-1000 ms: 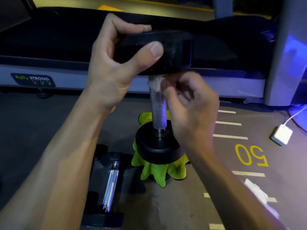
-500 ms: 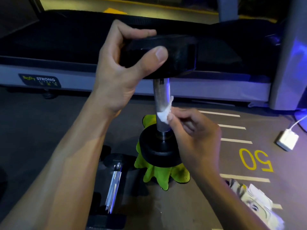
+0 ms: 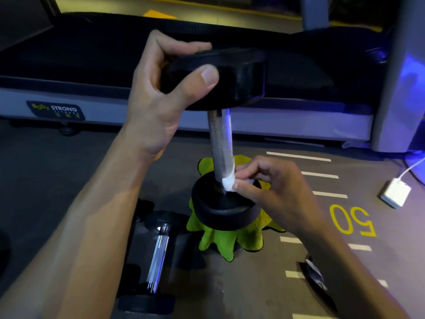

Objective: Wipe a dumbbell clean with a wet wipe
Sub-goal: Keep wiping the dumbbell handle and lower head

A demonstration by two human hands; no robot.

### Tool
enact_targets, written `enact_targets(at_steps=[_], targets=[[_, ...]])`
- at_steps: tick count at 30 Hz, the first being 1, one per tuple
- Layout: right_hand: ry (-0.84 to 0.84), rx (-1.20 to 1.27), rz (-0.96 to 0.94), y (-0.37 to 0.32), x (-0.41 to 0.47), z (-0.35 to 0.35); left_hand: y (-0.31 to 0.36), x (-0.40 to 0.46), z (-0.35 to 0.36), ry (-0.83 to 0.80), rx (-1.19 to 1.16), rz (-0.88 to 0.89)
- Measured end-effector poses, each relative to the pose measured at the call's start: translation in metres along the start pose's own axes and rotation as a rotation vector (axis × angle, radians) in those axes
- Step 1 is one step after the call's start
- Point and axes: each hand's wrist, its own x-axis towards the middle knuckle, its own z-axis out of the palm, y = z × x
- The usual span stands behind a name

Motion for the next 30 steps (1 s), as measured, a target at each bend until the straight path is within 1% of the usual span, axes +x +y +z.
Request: enact_targets(at_steps=[3, 6, 7, 8, 11, 12, 13, 17, 22, 27, 30], targets=[[0.001, -0.064, 0.051, -0.009, 0.004, 0.004, 0.001, -0.001, 0.002, 0.021, 0.012, 0.009], [-0.016, -0.102, 0.037, -0.015, 0.006, 0.001, 0.002, 0.000, 0.005, 0.032, 0.032, 0.015], [0.002, -0.131, 0.039, -0.017, 0.003, 0.002, 0.003, 0.000, 0.006, 0.037, 0.036, 0.019], [0.048, -0.219, 0.027, -0.019, -0.002, 0.005, 0.004, 0.000, 0.007, 0.042, 0.040, 0.025], [0.259, -0.740, -0.125, -0.029, -0.022, 0.028, 0.008, 0.000, 0.011, 0.039, 0.015, 0.035], [0.284, -0.855, -0.142, -0.033, -0.027, 0.036, 0.010, 0.000, 0.012, 0.033, 0.000, 0.038], [0.291, -0.911, -0.140, -0.037, -0.030, 0.041, 0.010, -0.001, 0.014, 0.025, -0.011, 0.040], [0.299, -0.974, -0.197, -0.042, -0.034, 0.048, 0.011, -0.002, 0.017, 0.008, -0.029, 0.054], [0.216, -1.073, -0.241, -0.047, -0.034, 0.058, 0.010, 0.000, 0.019, -0.004, -0.030, 0.064], [0.183, -0.898, -0.317, -0.044, -0.027, 0.080, 0.009, 0.000, 0.018, -0.032, -0.003, 0.090], [0.136, -0.763, -0.326, -0.026, -0.027, 0.073, 0.007, 0.001, 0.015, -0.005, 0.006, 0.079]])
